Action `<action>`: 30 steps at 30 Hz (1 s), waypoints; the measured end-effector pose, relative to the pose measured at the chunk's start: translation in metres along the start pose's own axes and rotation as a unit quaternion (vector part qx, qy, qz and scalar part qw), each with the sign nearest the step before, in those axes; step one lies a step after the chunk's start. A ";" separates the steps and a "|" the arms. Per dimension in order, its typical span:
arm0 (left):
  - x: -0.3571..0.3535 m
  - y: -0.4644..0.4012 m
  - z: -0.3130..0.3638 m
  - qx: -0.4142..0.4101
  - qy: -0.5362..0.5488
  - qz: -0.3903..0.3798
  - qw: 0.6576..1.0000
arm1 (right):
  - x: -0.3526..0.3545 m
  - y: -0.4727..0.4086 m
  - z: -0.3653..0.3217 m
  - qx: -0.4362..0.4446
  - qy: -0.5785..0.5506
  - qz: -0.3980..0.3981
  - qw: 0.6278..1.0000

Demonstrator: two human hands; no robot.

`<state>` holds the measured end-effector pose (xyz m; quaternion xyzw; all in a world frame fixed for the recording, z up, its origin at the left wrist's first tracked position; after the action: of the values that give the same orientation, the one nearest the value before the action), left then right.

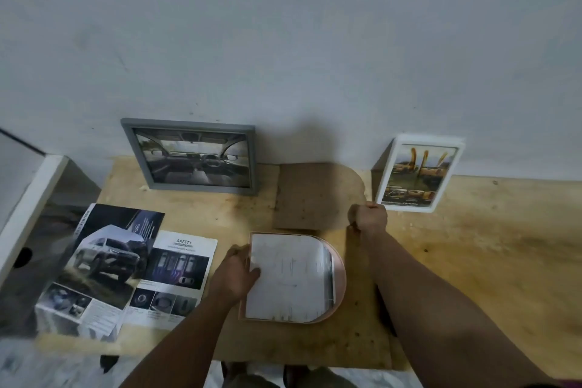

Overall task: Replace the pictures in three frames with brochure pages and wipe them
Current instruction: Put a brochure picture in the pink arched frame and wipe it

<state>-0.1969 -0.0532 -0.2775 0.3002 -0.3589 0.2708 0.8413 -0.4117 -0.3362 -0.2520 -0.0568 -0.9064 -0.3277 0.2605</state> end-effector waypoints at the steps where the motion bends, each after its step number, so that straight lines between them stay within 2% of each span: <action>1: 0.001 0.000 0.000 0.002 0.000 -0.006 1.000 | 0.004 0.004 0.000 0.000 -0.033 -0.012 0.999; 4: 0.005 0.000 0.002 0.009 0.025 -0.020 0.999 | 0.018 0.017 -0.002 0.022 -0.096 -0.038 0.994; 7: 0.007 0.000 -0.001 0.041 0.052 -0.020 0.998 | 0.034 0.023 0.002 0.048 -0.112 -0.038 0.992; 11: 0.009 0.008 -0.013 0.111 0.070 0.004 0.991 | 0.044 0.035 0.030 0.025 -0.131 -0.075 0.988; 18: 0.006 0.022 -0.028 0.177 0.140 -0.011 0.974 | 0.049 0.076 0.088 0.007 -0.078 -0.146 0.986; 22: 0.005 0.026 -0.025 0.165 0.148 -0.028 0.975 | 0.047 0.093 0.112 0.025 -0.052 -0.146 0.988; 30: 0.008 0.030 -0.019 0.117 0.132 -0.038 0.984 | 0.034 0.105 0.129 0.141 0.049 -0.134 0.980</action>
<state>-0.2042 -0.0176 -0.2727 0.3715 -0.1988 0.3155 0.8502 -0.4679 -0.1767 -0.2593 0.1186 -0.9291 -0.2307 0.2637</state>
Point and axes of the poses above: each hand's wrist, its own y-axis away from the middle knuckle, its own x-axis out of the back of the hand, z = x × y, the point moved 6 cm from there along -y, towards the middle knuckle, and after that the axes turned 13 degrees about z, right-handed, at the moved point
